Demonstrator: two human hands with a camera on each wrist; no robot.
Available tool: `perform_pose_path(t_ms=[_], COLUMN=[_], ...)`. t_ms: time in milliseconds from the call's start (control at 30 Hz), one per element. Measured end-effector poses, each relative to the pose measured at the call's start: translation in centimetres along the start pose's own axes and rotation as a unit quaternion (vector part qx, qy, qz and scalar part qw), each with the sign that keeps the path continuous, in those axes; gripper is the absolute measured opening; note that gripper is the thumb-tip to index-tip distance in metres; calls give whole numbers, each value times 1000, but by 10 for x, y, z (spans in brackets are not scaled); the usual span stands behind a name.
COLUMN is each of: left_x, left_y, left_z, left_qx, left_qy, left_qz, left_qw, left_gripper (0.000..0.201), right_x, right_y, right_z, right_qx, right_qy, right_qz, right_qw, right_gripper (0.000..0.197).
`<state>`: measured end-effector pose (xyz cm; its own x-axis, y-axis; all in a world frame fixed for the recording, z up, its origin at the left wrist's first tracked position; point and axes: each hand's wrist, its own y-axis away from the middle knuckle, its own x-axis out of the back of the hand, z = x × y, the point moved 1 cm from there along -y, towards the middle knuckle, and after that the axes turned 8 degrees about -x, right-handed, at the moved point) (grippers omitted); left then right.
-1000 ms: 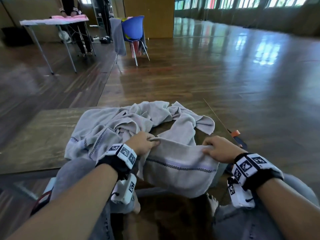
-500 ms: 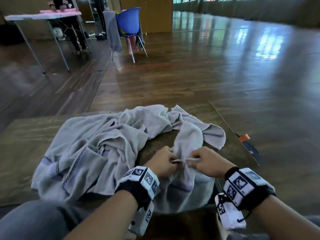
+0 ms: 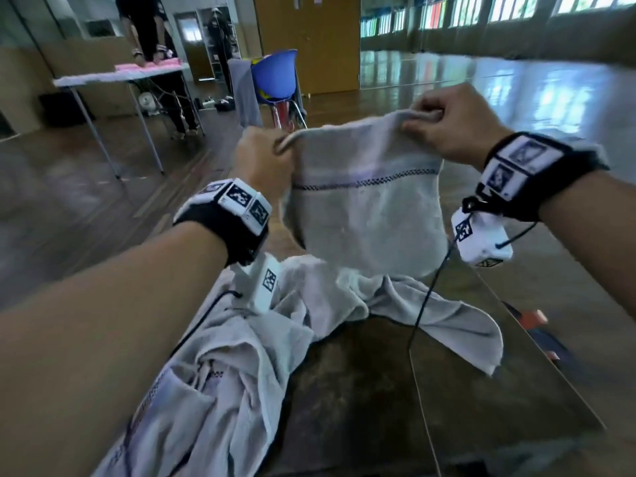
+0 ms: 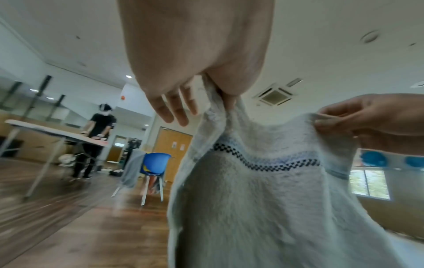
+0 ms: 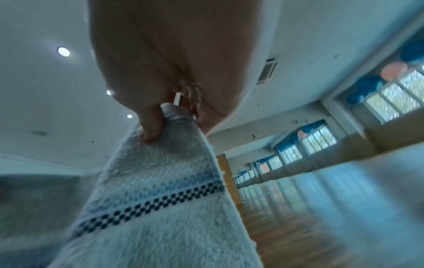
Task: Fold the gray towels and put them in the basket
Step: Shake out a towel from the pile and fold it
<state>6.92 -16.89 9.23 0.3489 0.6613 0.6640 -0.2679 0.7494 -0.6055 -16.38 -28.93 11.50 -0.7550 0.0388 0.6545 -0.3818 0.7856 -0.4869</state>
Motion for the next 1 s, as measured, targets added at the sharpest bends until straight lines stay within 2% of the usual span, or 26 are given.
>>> perform_pose_path(t_ms=[100,200,267,367,433,500,567,700,800,867,933,1000], left_x=[12,15,14,11,9,9,14,20,19,19,21,23], left_y=[-5,-1,2,6,9,11,12,19,30,32,30,28], left_z=[-34,-53,-64,-75,-75,-77,-78,-84,-87,-88,-90,-90], left_qx=[29,69,100,140,141,136,130,87,77,79,81,84], left_qy=[-40,-69,-42,27,50,99,113,61,86,96,103,115], left_qz=[52,43,2,-54,-77,-47,13,61,69,84,116,139], left_qw=[997,994,994,988,986,985,985,992,991,989,984,980], left_gripper=[29,24,30,22,34,32,13,26,24,22,22,23], right_x=[-11,-28,-41,-54,-60,-63,-62,-62,-69,-77,-86,-92], right_y=[-21,-22,-21,-18,-15,-12,-13,-15,-14,-11,-10,-13], right_z=[1,0,3,8,8,8,9,14,22,25,24,19], right_qx=[25,60,46,3,-21,-24,-15,7,-87,-163,-209,-219], right_qy=[48,72,87,99,86,74,73,99,117,69,-45,-151], right_qz=[48,64,56,43,43,55,71,70,-12,-65,-63,-14], right_qw=[997,994,994,994,995,995,995,993,989,982,975,964], right_gripper=[13,14,16,32,37,35,30,17,13,20,25,28])
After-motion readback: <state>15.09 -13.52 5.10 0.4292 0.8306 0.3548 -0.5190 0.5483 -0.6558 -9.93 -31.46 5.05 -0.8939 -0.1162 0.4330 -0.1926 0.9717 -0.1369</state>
